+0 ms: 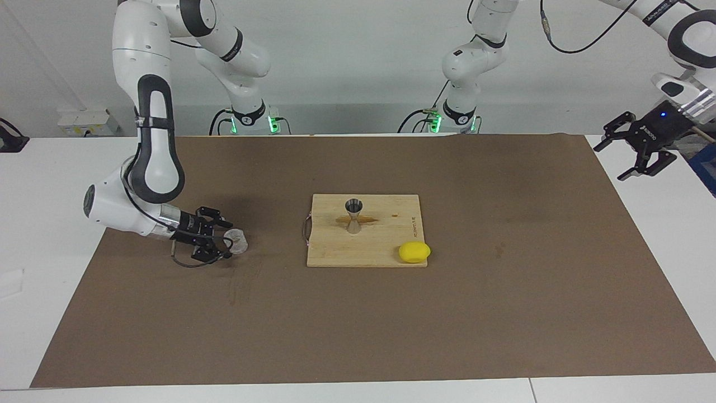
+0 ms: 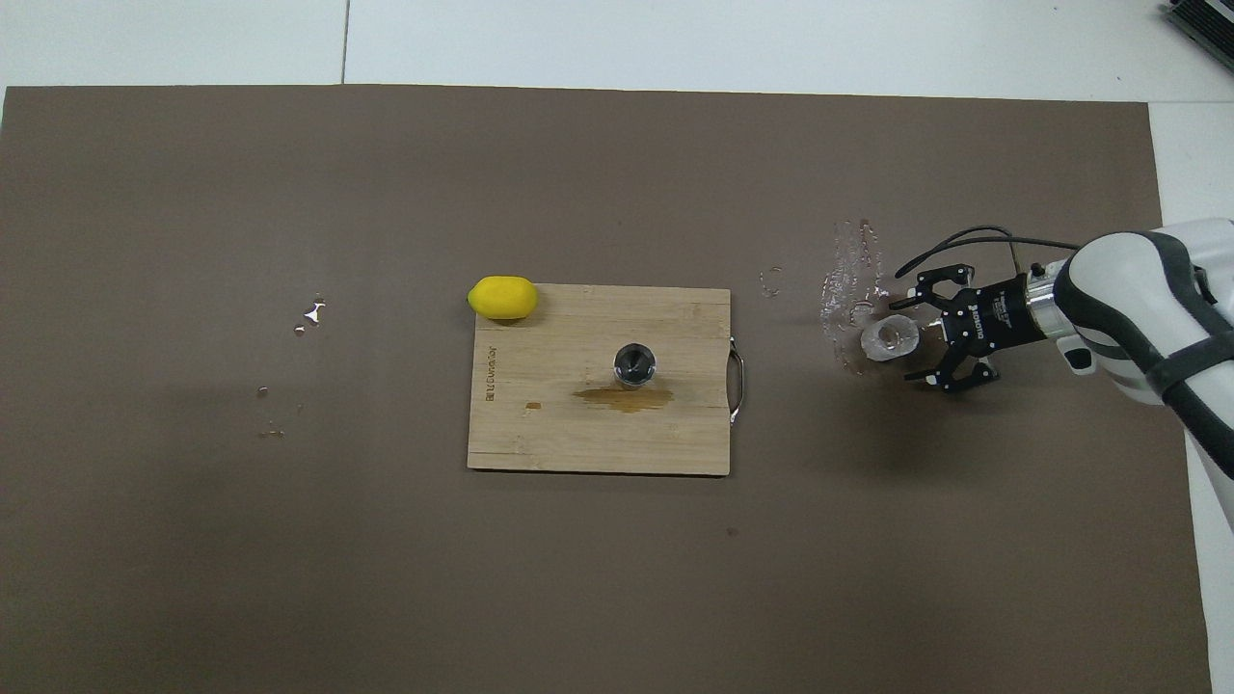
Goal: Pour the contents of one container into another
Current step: 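Grasp the glass cup with the right gripper while the left gripper withdraws, then lift the glass cup with the right gripper over the dark cup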
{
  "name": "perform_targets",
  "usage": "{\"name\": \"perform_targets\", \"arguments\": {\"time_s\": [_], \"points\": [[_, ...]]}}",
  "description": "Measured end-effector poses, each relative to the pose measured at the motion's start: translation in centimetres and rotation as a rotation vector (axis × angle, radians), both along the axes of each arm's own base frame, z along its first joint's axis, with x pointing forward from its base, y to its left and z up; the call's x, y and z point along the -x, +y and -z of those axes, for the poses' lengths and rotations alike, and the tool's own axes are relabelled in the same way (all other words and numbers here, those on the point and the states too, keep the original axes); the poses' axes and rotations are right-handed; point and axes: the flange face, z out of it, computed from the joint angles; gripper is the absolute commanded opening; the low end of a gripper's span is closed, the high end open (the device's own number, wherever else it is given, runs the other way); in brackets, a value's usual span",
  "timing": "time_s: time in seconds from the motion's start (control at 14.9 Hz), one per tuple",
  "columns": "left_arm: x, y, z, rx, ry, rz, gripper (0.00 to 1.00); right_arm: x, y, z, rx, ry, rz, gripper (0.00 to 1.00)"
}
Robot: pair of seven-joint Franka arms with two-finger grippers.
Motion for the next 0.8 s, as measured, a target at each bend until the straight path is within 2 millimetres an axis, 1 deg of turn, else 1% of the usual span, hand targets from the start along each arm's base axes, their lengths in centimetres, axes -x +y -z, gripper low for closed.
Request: {"name": "perform_targets", "arguments": {"time_s": [0.07,0.13,0.27,0.34,0.4,0.47,0.54,0.6,0.67,0.8], "points": [[-0.2,-2.6,-1.6,-0.037,0.012,-0.044,1.0,0.0,0.0,0.0,-0.005,-0.005,0.003,0.82],[-0.2,-5.3,-3.0,-0.058,0.028,-0.107,1.0,0.0,0.1,-0.1,-0.017,-0.015,0.009,0.7],[0.2,-9.1,-4.2,-0.066,0.067,-0.217,1.0,0.1,0.2,-0.1,-0.038,-0.031,0.018,0.37],[0.2,-10.7,-4.3,-0.065,0.088,-0.261,1.0,0.1,0.3,0.0,-0.047,-0.033,0.025,0.17],[0.1,-12.2,-4.2,-0.063,0.113,-0.308,1.0,0.1,0.3,0.0,-0.05,-0.033,0.028,0.04],[0.1,-13.7,-4.1,-0.06,0.145,-0.362,1.0,0.1,0.3,-0.1,-0.051,-0.033,0.029,0.0],[0.2,-15.1,-3.9,-0.059,0.181,-0.428,1.0,0.1,0.3,-0.1,-0.051,-0.033,0.03,0.0],[0.4,-16.0,-3.8,-0.064,0.22,-0.502,1.0,0.1,0.2,-0.1,-0.051,-0.034,0.03,0.0],[0.5,-16.3,-3.6,-0.078,0.251,-0.57,1.0,0.1,0.2,-0.2,-0.05,-0.035,0.031,0.0],[0.8,-15.7,-3.5,-0.126,0.27,-0.667,1.0,0.0,0.3,-0.8,-0.048,-0.042,0.033,0.0]]}}
